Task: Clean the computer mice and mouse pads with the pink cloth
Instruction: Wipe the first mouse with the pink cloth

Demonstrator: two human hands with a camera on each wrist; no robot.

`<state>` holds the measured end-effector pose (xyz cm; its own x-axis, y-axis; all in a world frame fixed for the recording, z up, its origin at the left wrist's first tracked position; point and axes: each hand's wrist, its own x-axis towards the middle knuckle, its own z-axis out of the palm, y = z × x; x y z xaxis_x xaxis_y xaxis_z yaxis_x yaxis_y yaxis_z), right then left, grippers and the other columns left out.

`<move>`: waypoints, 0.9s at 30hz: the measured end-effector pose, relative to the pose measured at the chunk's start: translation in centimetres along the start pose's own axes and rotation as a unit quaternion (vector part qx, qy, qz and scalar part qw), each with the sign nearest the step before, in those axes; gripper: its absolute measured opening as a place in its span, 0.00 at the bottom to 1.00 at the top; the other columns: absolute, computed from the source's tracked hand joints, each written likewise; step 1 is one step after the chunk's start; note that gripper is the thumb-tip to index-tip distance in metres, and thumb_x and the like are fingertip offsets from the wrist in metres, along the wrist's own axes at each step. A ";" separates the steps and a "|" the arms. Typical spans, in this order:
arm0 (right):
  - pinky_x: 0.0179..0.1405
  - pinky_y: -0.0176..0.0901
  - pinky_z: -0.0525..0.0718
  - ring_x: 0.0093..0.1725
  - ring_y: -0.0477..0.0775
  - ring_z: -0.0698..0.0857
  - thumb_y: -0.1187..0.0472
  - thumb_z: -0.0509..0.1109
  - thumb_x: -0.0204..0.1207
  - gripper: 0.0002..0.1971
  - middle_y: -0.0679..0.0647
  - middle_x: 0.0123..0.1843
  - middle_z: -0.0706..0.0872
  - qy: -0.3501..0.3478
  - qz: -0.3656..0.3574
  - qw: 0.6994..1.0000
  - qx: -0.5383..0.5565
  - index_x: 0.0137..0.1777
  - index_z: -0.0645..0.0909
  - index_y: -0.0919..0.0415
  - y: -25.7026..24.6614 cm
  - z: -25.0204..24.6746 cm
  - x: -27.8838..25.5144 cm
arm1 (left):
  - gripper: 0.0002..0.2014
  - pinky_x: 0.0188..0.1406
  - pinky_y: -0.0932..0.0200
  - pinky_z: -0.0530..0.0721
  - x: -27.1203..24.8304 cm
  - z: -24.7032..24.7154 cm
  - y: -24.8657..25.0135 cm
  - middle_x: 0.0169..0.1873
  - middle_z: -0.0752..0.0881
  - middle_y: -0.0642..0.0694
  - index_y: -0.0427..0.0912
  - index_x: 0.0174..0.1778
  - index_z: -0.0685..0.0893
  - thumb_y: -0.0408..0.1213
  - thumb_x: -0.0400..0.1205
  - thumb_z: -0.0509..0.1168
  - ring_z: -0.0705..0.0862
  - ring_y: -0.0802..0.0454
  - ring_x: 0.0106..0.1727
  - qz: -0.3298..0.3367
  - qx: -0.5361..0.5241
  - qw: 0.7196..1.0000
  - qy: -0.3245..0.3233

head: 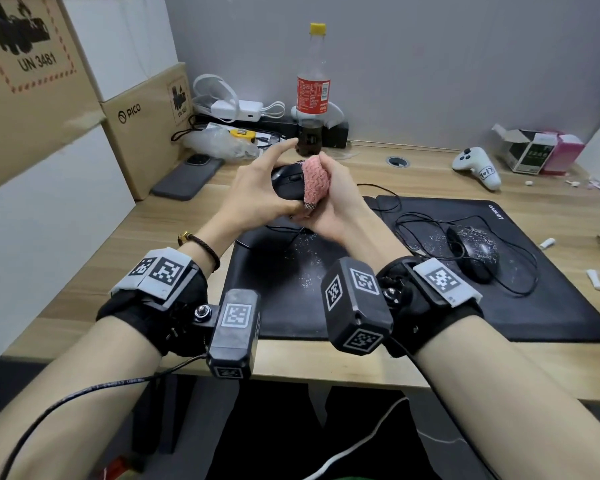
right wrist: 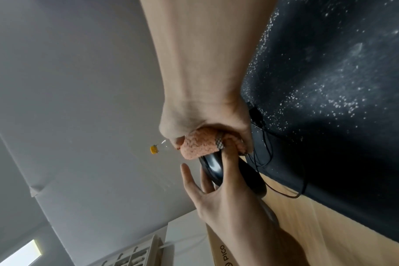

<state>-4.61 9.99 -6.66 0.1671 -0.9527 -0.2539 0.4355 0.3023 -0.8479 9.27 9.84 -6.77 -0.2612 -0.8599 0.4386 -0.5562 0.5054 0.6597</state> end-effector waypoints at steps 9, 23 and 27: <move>0.29 0.49 0.88 0.39 0.59 0.88 0.54 0.67 0.82 0.19 0.65 0.51 0.88 0.070 -0.068 0.993 -0.059 0.65 0.79 0.70 2.2 0.7 1.0 | 0.49 0.60 0.80 0.72 -0.8 -1.0 -1.5 0.57 0.87 0.53 0.58 0.80 0.67 0.34 0.62 0.80 0.82 0.66 0.58 -0.012 -0.010 0.999 -0.050; 0.30 0.63 0.88 0.28 0.61 0.84 0.47 0.67 0.81 0.18 0.62 0.37 0.84 0.195 -0.078 0.973 -0.094 0.50 0.79 0.65 3.5 4.0 2.1 | 0.46 0.63 0.74 0.74 -2.4 -3.6 -3.0 0.54 0.88 0.61 0.67 0.76 0.67 0.40 0.64 0.80 0.82 0.67 0.58 -0.092 0.003 0.995 -0.037; 0.21 0.50 0.83 0.11 0.53 0.76 0.48 0.67 0.82 0.16 0.59 0.31 0.81 0.228 -0.070 0.970 -0.055 0.47 0.75 0.63 2.5 3.5 2.1 | 0.45 0.74 0.57 0.72 -3.6 -5.6 -4.6 0.55 0.85 0.61 0.70 0.74 0.66 0.43 0.64 0.80 0.82 0.61 0.63 -0.129 -0.005 0.991 -0.034</move>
<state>-0.06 8.83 -7.66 -0.3059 -0.9065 -0.2910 0.3241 0.1882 -0.9271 17.15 10.99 -7.99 -0.1645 -0.9633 0.2122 -0.6036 0.2684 0.7507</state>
